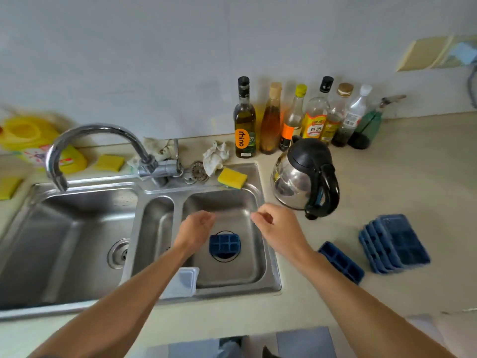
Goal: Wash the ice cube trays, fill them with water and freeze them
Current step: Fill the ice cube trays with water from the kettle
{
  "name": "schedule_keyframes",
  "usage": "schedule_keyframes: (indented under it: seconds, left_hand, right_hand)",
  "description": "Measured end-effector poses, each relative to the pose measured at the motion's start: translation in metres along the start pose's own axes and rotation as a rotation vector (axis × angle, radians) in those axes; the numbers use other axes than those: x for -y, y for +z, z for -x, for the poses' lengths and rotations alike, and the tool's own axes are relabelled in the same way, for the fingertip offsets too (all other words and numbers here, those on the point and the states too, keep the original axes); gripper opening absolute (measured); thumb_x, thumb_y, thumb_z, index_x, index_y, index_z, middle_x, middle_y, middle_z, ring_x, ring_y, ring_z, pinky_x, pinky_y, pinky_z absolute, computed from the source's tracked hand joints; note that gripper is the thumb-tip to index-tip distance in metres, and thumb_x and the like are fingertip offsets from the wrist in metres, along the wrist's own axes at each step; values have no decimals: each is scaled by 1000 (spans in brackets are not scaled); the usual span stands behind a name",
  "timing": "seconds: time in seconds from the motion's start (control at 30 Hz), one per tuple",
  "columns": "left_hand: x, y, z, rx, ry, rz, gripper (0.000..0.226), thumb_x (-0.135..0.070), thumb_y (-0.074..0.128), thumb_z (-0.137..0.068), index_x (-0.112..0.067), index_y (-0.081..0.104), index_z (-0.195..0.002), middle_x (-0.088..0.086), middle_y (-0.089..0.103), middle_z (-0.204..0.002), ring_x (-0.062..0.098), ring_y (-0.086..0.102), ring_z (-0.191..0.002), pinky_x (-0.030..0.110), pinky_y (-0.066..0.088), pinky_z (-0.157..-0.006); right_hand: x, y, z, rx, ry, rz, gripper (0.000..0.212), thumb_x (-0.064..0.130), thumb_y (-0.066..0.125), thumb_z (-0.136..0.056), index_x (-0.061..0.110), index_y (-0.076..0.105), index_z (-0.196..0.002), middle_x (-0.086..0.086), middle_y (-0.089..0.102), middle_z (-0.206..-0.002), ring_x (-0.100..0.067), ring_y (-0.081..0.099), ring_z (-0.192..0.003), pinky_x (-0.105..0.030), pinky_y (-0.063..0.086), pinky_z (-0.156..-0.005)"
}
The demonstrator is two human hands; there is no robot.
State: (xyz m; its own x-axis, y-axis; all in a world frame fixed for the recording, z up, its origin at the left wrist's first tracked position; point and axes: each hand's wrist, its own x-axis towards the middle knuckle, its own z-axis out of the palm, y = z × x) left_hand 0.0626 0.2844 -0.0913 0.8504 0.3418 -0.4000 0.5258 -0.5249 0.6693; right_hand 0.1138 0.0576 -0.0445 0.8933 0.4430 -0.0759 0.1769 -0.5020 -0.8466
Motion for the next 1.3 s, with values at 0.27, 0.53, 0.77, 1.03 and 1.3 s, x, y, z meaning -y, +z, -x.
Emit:
schedule_keyframes:
  seconds: [0.27,0.53,0.77,1.03,1.3]
  left_hand:
    - [123,-32,76,-181,-297,-96,14,-24,59,-98,-17,71,-103,1,68,-91,22,61,-86,29,47,-74]
    - [163,-25,98,-180,-331,-47,19,-22,60,-98,-14,72,-111,2,69,-90,23,66,-84,23,42,-72]
    - [158,-35,97,-252,-292,-87,14,-21,56,-97,-18,69,-98,3,73,-85,24,65,-80,28,47,-63]
    - [123,-45,47,-150,-241,77,27,-12,64,-94,-11,69,-120,3,72,-90,26,70,-87,39,59,-84]
    - [81,16,-43,135,-140,-28,29,-6,58,-95,-9,64,-123,12,71,-106,30,70,-95,46,59,-89]
  right_hand:
    - [-14,138,19,494,196,154,21,35,60,-99,15,67,-97,0,72,-94,-19,67,-87,-36,56,-80]
    - [-25,201,24,546,288,240,32,27,60,-99,19,46,-72,4,45,-65,-15,44,-59,-30,32,-55]
    - [-11,203,20,471,367,66,30,25,61,-97,-4,65,-90,-21,68,-79,-36,66,-72,-47,54,-69]
    - [-14,170,-1,206,509,-203,8,14,64,-94,17,64,-86,-10,73,-84,-15,65,-62,-37,58,-63]
    - [-84,140,-34,21,617,-101,11,8,63,-96,16,58,-103,-6,69,-93,-15,65,-68,-17,45,-48]
